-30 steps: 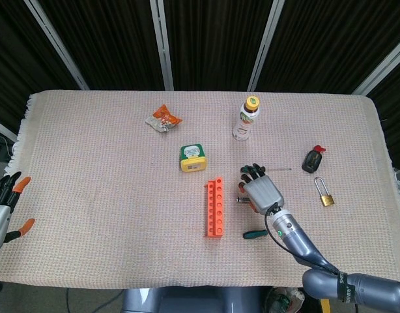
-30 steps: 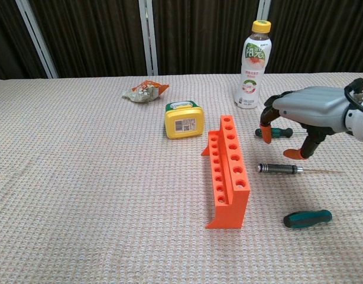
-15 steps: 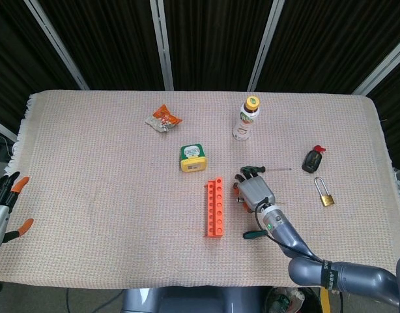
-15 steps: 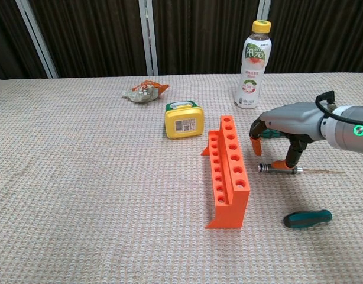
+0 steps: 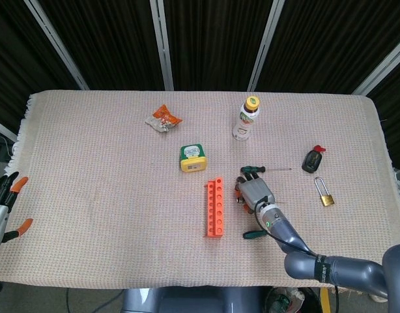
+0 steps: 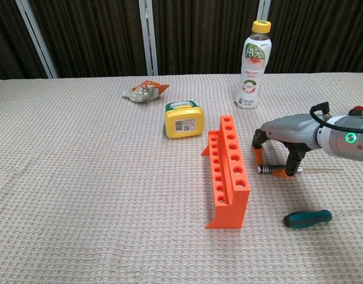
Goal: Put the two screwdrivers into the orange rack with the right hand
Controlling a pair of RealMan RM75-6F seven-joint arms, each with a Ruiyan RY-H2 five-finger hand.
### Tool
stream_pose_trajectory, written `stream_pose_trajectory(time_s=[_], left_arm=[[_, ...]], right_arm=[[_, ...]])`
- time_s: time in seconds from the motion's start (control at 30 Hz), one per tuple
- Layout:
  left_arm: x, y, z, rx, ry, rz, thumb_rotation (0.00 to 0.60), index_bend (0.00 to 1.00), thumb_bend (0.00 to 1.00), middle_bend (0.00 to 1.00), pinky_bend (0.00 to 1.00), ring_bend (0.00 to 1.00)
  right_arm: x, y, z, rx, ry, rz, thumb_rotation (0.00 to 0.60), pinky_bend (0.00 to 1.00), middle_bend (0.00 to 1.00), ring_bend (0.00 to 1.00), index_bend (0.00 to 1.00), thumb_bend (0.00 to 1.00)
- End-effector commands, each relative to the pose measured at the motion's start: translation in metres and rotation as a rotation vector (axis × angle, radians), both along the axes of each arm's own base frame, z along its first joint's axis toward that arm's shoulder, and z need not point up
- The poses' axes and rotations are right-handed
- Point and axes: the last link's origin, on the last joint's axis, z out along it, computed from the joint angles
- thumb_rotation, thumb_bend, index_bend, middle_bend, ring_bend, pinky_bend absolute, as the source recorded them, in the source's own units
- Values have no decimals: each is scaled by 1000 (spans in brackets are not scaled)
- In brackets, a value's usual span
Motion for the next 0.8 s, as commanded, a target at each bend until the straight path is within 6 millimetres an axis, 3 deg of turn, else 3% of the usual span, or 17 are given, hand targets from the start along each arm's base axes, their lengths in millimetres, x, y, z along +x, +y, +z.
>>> stream_pose_trajectory(time_s=[0.03,0.23,0.8], left_arm=[[-1,0,0,0,0,1,600,93,239,0,0,0],[0,2,-1,2,-3,-4,600,93,239,0,0,0],[-2,2,2,10,-4,-3,600,100,239,0,0,0]], right_arm=[[-1,5,1,7,0,2,600,0,141,0,409,331],[-5,19,6,16,-1,13,600,0,141,0,410,332],[-5,25,-4,-73,52,117,600,0,146,0,462,326]])
